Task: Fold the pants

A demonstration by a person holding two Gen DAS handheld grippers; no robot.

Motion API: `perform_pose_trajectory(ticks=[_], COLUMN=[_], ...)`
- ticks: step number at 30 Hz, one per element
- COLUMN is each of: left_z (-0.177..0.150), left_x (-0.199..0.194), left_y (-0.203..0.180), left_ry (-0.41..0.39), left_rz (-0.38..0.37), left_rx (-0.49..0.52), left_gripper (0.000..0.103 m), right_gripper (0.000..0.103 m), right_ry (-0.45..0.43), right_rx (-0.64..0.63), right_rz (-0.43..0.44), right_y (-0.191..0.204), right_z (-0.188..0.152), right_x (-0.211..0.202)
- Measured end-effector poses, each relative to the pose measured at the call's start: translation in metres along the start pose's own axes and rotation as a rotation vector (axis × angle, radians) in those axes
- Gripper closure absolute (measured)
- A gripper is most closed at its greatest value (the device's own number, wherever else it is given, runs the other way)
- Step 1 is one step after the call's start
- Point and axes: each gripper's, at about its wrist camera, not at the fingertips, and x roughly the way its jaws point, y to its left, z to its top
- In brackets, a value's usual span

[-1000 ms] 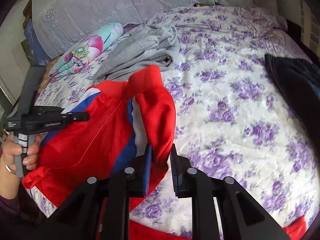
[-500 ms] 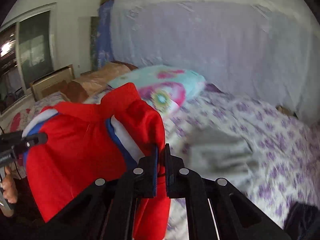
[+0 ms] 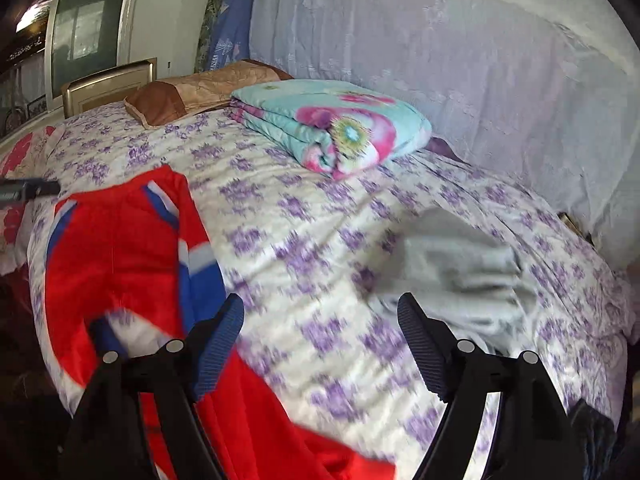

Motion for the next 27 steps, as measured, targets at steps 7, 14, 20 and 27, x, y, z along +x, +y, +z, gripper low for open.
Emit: perform_pose_trajectory(ticks=[7,14,20,27], left_z=[0.012,0.012,0.004,0.028], left_x=[0.049,0.099,0.099,0.110], left_y=[-0.076,-0.099,-0.078,-0.077], left_ry=[0.061,0.168,0.191,0.152], left_rz=[-0.057,-0.029,0.008,0.035], left_rx=[0.106,0.082,0.043,0.045], left_gripper=[0.019,0.019,0.019,0.018], right_gripper=[0.023,0.027,0.090,0.089], right_ry=[0.119,0.130,0.179,0.130], right_rx=[0.053,-0.135,-0.079,0.343], right_rz=[-0.011,0.005,0.130,0.177], right_y=[-0.040,0.010,-0.016,-0.159], right_z=[-0.176,-0.211,-0.176,-0.092], right_x=[-0.070,-0.058,-0.035,-0.009])
